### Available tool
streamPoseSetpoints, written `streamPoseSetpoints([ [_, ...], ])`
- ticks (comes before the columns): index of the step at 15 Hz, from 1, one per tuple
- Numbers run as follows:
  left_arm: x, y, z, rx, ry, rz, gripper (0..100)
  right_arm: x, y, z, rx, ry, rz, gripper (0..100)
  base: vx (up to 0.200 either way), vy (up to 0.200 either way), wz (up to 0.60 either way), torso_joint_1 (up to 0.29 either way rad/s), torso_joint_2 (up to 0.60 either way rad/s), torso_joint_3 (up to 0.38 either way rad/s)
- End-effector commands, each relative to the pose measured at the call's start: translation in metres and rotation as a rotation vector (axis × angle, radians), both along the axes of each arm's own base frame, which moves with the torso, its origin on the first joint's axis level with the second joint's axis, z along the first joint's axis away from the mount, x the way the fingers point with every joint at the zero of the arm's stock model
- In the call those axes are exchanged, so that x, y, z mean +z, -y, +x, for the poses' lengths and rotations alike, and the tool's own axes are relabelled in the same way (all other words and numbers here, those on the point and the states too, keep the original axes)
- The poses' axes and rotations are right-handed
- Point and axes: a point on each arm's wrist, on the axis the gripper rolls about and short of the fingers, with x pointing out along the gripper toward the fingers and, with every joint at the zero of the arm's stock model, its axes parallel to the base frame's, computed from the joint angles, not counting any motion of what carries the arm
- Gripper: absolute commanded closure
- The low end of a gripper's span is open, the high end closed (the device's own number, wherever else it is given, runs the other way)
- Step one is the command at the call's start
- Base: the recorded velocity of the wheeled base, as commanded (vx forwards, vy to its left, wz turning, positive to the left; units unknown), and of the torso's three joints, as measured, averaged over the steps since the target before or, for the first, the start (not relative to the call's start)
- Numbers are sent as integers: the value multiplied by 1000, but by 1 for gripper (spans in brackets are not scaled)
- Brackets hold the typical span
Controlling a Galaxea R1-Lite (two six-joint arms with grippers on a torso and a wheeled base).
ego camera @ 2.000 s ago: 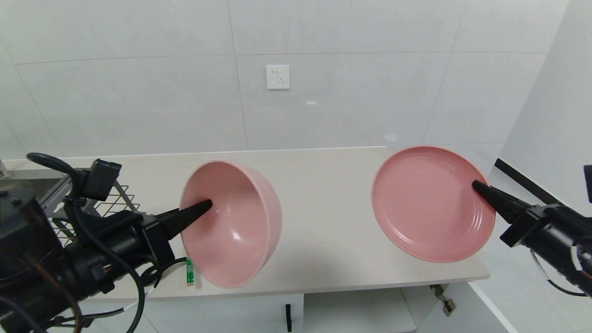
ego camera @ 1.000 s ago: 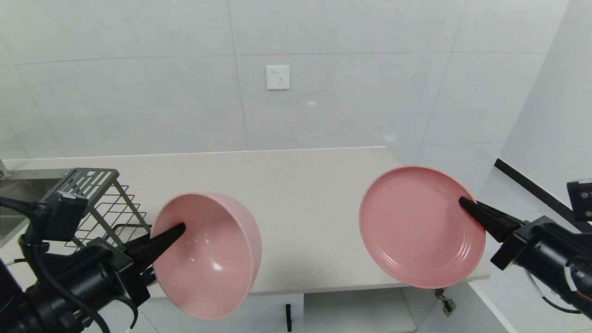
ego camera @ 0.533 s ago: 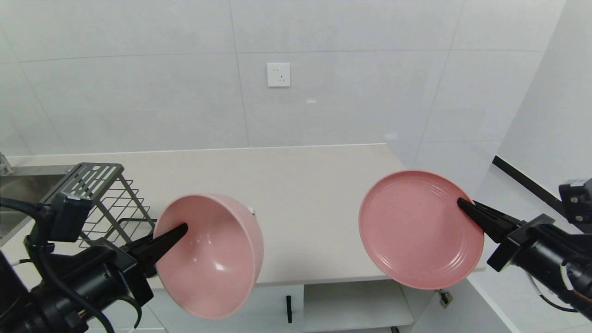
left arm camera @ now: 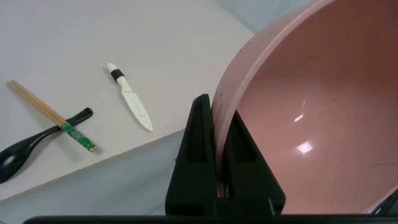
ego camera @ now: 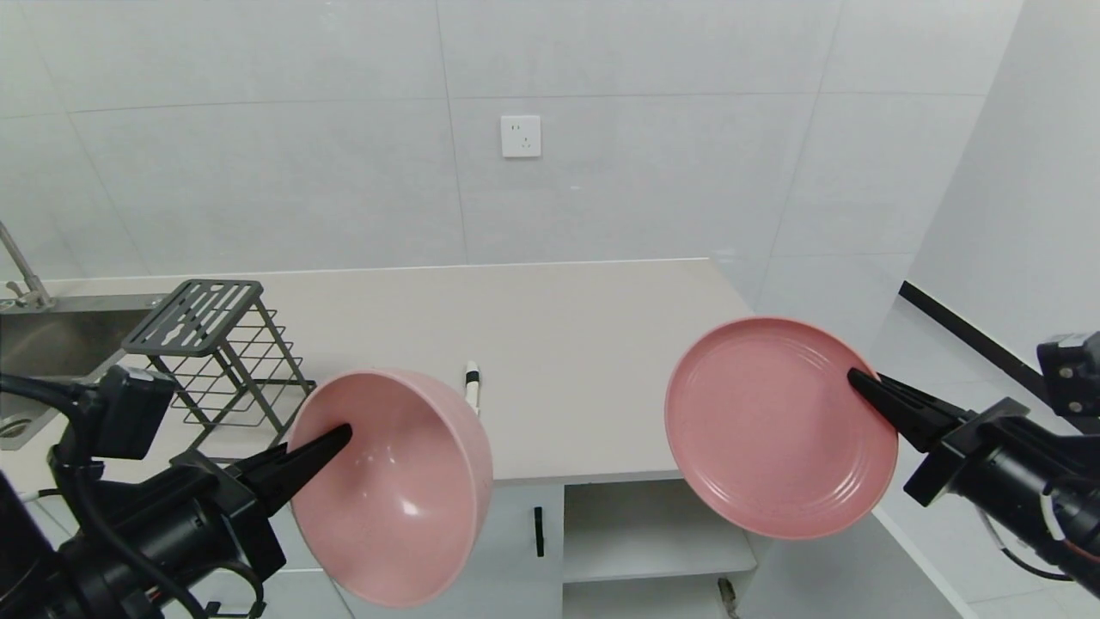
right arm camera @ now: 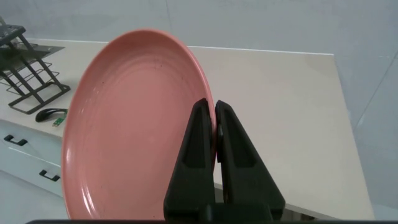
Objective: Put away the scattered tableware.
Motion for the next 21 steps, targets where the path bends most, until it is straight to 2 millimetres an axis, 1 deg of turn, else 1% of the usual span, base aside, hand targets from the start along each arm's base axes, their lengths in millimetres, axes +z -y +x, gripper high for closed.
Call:
streamPoseSetpoints([
  [1, -2, 2, -1, -16, -8, 4, 100, 0, -1, 0, 6, -1, -2, 100, 0, 0, 0, 0, 0, 0],
  [4, -4, 6, -5, -50, -15, 7, 100, 0, -3, -1, 15, -1, -2, 100, 0, 0, 0, -15, 22, 19],
  [6, -4, 5, -5, -46, 1, 33, 100, -1, -3, -1, 15, -3, -2, 100, 0, 0, 0, -149, 322, 154],
  [9, -2, 3, -10, -56, 45, 65, 100, -1, -3, -1, 15, -3, -2, 100, 0, 0, 0, -186, 375, 183],
  [14, -2, 3, -11, -58, 50, 69, 100, -1, -8, -4, 49, -4, -3, 100, 0, 0, 0, -256, 519, 262],
  [21, -3, 3, -11, -58, 46, 71, 100, -2, -8, -4, 49, -13, -6, 100, 0, 0, 0, -269, 535, 259],
])
